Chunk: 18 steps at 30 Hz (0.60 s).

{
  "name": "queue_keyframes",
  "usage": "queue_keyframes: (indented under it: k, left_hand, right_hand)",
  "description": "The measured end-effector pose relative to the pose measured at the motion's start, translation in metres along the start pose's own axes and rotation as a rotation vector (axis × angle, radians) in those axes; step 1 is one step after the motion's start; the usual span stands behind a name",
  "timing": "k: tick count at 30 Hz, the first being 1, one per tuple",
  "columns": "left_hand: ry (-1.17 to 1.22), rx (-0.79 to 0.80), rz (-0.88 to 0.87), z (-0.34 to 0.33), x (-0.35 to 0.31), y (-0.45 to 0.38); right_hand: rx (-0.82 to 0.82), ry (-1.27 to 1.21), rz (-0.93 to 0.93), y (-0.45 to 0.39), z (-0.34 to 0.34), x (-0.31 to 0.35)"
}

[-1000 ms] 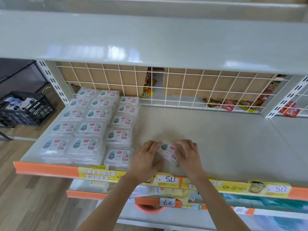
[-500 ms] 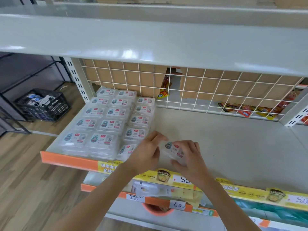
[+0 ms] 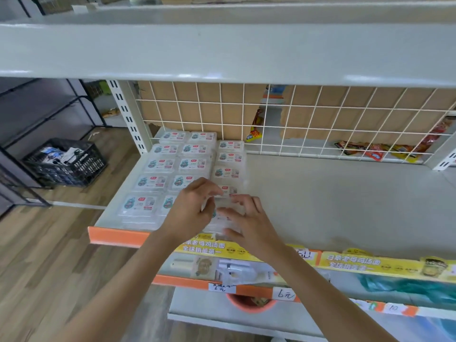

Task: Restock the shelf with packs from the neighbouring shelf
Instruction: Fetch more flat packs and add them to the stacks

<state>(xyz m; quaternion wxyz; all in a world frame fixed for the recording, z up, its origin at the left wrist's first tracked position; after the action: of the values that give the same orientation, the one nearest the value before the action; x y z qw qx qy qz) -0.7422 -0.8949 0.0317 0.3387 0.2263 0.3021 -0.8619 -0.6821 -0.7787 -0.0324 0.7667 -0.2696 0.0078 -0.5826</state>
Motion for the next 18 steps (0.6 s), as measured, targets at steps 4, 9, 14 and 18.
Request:
queue_keyframes:
  k: [4, 9, 14, 18]
  left_hand:
    - [-0.071, 0.098, -0.067, -0.026, -0.008, 0.007]
    - [-0.199, 0.266, -0.241, -0.07, -0.037, 0.001]
    - [-0.342, 0.376, -0.357, -0.125, -0.084, -0.007]
    - [-0.351, 0.41, -0.465, -0.179, -0.147, -0.01]
  right_hand:
    - [-0.045, -0.028, -0.031, 0.012, 0.011, -0.003]
    - [-0.058, 0.11, -0.111, 0.061, 0.046, -0.034]
    - [0.018, 0.341, -0.205, 0.129, 0.092, -0.067]
    - [0.01, 0.447, -0.292, 0.196, 0.141, -0.093]
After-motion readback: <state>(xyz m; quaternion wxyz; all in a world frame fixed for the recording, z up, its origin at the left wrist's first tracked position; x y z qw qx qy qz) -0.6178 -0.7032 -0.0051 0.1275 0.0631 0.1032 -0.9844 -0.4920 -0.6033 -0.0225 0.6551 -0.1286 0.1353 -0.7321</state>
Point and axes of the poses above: each hand's wrist, its own y-axis away from the middle knuckle, its own z-axis out of the back of the hand, x = y × z, the point moved 6 cm from there along -y, towards the middle knuckle, and after that the axes turned 6 degrees about z, right-handed, at the moved point
